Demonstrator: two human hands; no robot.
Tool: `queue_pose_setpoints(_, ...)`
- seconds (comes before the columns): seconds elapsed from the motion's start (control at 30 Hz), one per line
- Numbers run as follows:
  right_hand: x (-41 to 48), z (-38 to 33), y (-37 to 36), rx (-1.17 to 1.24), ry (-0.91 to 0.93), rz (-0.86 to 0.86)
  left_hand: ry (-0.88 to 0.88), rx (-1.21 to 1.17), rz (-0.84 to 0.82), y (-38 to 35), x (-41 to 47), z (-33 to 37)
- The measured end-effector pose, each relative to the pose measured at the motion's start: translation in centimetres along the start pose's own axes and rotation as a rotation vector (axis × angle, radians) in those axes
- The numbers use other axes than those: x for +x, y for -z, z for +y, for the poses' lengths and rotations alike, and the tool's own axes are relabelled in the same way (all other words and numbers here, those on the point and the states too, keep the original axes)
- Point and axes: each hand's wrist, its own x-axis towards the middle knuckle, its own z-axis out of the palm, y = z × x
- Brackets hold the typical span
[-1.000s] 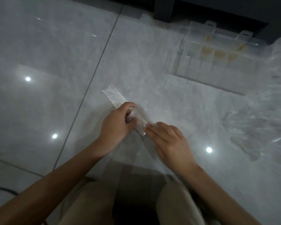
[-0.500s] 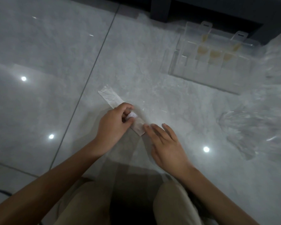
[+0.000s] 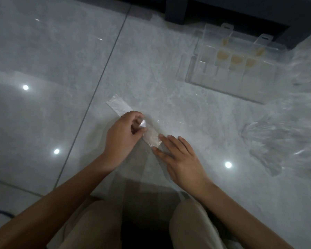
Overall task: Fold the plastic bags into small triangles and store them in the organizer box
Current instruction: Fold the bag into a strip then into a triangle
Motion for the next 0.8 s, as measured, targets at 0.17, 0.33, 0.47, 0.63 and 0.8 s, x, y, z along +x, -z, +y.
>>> queue_pose_setpoints(0.17,0.3,-0.2,0.0,0.001,-0.004,0.015,-0.584,0.372,-0.014,0.4,-0.7,-1.2)
queue_pose_setpoints(0.33,0.7,-0.5,0.1,0.01,-0.017,0.028,-0.747,0.623,-0.297,-0.3,-2.9,-2.7)
queue_pose_setpoints(0.47,0.6,-0.2,0.2,0.051,-0.019,0.025,-0.608,0.664,-0.338,0.7,-2.8,-3.6)
queue_pose_setpoints(0.63,0.8,0.9,0.1,0.014,0.069,0.104,-0.591,0.651,-0.356,0.9,-2.4,-3.4)
queue_pose_setpoints(0.8,2.7,3.8,1.0,-0.049,0.249,0.225,-0.617,0.655,-0.367,1.0,-2.0,-4.0)
